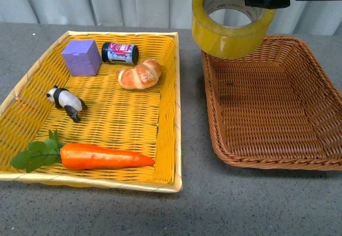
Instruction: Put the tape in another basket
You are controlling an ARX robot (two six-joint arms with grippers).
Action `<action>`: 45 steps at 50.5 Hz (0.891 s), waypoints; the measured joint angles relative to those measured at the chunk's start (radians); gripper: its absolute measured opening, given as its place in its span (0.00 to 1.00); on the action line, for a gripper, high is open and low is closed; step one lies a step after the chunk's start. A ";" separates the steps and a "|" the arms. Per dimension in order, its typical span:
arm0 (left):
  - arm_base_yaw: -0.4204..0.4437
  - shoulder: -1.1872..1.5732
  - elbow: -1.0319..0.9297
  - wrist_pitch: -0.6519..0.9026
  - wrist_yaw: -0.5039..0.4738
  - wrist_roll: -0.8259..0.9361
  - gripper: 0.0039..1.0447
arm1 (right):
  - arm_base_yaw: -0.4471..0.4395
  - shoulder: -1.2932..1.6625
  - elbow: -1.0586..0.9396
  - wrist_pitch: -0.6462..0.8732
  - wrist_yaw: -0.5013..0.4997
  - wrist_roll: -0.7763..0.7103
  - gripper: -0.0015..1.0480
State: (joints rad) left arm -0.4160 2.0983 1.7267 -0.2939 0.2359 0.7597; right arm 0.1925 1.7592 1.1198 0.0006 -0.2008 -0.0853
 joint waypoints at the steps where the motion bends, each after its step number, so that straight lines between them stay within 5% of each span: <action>1: 0.000 0.000 0.000 0.000 0.000 0.000 0.14 | 0.000 0.003 0.002 -0.003 0.003 0.004 0.91; 11: 0.000 0.000 0.000 0.000 0.000 0.000 0.14 | 0.000 0.018 0.010 -0.018 0.014 0.040 0.91; 25: -0.002 0.001 0.000 0.000 0.000 0.000 0.14 | 0.008 0.019 0.013 -0.053 0.001 0.123 0.40; 36: -0.011 0.002 0.024 -0.063 -0.047 -0.067 0.14 | 0.014 0.033 0.030 -0.069 0.004 0.183 0.15; 45: -0.001 -0.020 0.003 -0.051 -0.036 -0.094 0.43 | 0.002 0.066 0.041 -0.080 0.024 0.182 0.14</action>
State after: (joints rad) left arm -0.4168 2.0781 1.7298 -0.3450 0.1997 0.6655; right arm 0.1944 1.8248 1.1606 -0.0795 -0.1768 0.0963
